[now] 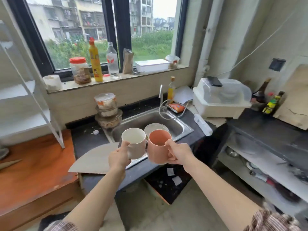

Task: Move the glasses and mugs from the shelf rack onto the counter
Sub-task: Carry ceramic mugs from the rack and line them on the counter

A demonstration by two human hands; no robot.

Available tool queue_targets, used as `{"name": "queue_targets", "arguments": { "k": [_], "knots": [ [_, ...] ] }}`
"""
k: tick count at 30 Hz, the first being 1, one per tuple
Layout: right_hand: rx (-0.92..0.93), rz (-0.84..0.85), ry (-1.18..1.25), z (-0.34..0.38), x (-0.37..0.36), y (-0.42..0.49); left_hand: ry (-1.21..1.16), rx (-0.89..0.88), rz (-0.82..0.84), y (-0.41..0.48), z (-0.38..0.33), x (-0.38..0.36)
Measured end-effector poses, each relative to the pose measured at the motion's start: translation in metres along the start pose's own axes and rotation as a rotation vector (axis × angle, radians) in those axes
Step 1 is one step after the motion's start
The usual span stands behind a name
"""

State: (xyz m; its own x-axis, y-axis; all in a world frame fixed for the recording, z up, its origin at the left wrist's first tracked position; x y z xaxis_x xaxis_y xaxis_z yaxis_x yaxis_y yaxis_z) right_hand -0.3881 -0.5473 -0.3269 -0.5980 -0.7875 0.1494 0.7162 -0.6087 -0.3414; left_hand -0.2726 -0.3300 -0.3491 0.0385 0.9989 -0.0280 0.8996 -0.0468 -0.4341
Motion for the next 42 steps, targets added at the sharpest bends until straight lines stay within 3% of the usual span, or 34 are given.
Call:
{"name": "queue_targets", "arguments": {
  "k": [11,27,32,42],
  "knots": [
    [-0.039,-0.423,0.100,-0.051,0.260,-0.020,0.201,0.018,0.406,-0.090,0.049,-0.260],
    [-0.219,-0.904,0.296,-0.133,0.601,-0.004,0.547,0.084,0.825,-0.211,0.157,-0.643],
    [-0.276,-1.016,0.364,-0.161,0.678,-0.014,0.665,0.087,0.964,-0.259,0.185,-0.728],
    [-0.342,-1.146,0.503,-0.216,0.835,-0.043,0.713,0.147,1.042,-0.366,0.266,-0.863]
  ]
}}
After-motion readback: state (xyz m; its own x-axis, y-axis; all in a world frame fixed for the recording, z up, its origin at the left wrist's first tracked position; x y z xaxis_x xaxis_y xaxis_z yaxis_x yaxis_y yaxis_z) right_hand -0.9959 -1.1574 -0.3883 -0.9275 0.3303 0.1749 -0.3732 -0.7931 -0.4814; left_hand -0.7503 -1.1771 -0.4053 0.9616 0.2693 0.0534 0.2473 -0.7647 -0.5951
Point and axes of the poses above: each hand's wrist, its own y-axis towards the middle knuckle, its own x-axis out of the back of the hand, z = x × y, the point moved 7 cm from there along y, towards the middle knuckle, and after that the axes turned 5 degrees about x, right-handed, at the moved point
